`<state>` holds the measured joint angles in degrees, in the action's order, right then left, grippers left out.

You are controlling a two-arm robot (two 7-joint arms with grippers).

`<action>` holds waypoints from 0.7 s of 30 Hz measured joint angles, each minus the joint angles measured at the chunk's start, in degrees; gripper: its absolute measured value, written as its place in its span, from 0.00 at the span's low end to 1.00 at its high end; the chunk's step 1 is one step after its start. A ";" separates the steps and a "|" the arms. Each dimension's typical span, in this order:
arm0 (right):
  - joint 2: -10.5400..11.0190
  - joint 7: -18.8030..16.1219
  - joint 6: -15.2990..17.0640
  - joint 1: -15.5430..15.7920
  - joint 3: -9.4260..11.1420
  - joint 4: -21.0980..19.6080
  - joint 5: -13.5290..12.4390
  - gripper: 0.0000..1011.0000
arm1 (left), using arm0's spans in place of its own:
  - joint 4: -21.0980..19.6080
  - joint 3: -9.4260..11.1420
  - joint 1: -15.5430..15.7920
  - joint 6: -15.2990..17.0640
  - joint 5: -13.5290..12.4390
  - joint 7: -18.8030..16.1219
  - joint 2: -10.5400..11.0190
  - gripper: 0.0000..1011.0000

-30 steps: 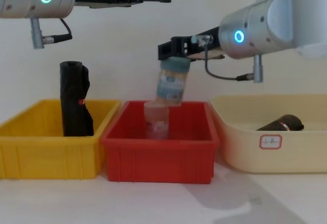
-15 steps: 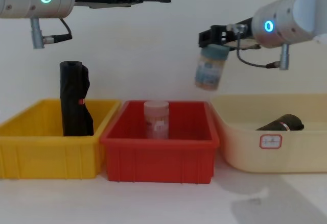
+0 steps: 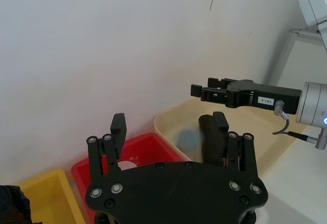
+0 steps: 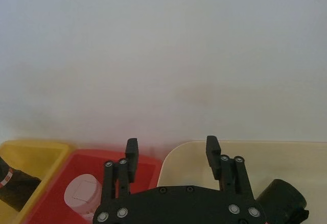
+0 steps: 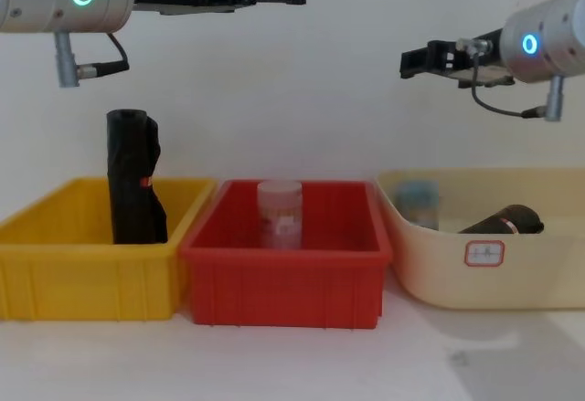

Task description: Pick up the garbage bag with the one hand and transfer it to the other hand.

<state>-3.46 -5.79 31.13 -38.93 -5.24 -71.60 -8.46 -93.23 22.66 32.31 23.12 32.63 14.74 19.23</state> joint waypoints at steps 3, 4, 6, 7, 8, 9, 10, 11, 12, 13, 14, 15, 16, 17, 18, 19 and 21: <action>0.47 -0.76 -0.52 0.46 0.14 -0.50 -0.27 0.86 | 0.00 0.00 0.00 0.00 0.00 0.00 0.00 0.99; 0.72 -1.09 -1.00 0.79 0.17 -0.85 -0.37 0.89 | 0.00 0.00 0.00 0.00 0.00 0.00 0.00 0.99; 0.94 -1.58 -1.56 1.20 0.17 -1.25 -0.47 0.93 | 0.00 0.00 0.00 0.00 0.00 0.00 0.00 0.99; 1.24 -2.06 -2.33 1.77 0.14 -1.80 -0.59 0.97 | 0.00 0.00 0.00 0.00 0.00 0.00 0.00 0.99; 1.35 -2.28 -2.67 2.02 0.12 -2.03 -0.63 0.98 | 0.00 0.00 0.00 0.00 0.00 0.00 0.01 0.99; 1.49 -2.52 -3.08 2.34 0.08 -2.33 -0.69 0.99 | 0.00 0.00 0.00 0.00 0.00 0.00 0.01 0.99; 1.65 -2.97 -3.95 2.97 0.02 -2.78 -0.81 0.99 | 0.00 0.00 0.00 0.00 0.00 0.00 0.00 0.99; 1.74 -3.20 -4.42 3.17 -0.03 -3.06 -0.86 0.99 | 0.00 0.00 0.00 0.00 0.00 0.00 0.00 0.99; 1.88 -3.46 -4.88 3.64 -0.12 -3.47 -0.94 0.99 | 0.00 0.00 0.00 0.00 0.00 0.00 0.01 0.99; 1.96 -3.82 -5.54 3.98 -0.17 -3.80 -1.04 0.99 | 0.00 0.00 0.00 0.00 0.00 0.00 0.01 0.99; 2.14 -4.32 -6.56 4.75 -0.29 -4.51 -1.20 0.99 | 0.00 0.00 0.00 0.00 0.00 0.00 0.01 0.99; 2.26 -4.68 -7.23 5.37 -0.38 -4.98 -1.31 0.99 | 0.00 0.00 0.00 0.00 0.00 0.00 0.01 0.99; 2.36 -4.86 -7.61 5.82 -0.45 -5.34 -1.41 0.99 | 0.00 0.00 0.00 0.00 0.00 0.00 0.00 0.99; 2.51 -5.54 -9.05 6.74 -0.61 -6.20 -1.60 0.99 | 0.00 0.00 0.00 0.00 0.00 0.00 0.00 0.99; 2.62 -5.84 -9.64 7.42 -0.70 -6.75 -1.70 0.99 | 0.00 0.00 0.00 0.00 0.00 0.00 0.00 0.99; 2.78 -6.53 -11.12 8.51 -0.86 -7.62 -1.97 0.99 | 0.00 0.00 0.00 0.00 0.00 0.00 0.00 0.99; 2.93 -7.16 -12.47 9.60 -1.03 -8.58 -2.21 0.99 | 0.00 0.00 0.00 0.00 0.00 0.00 0.00 0.99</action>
<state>-0.54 -12.95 18.65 -29.33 -6.27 -80.18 -10.67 -93.23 22.66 32.31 23.12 32.63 14.74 19.23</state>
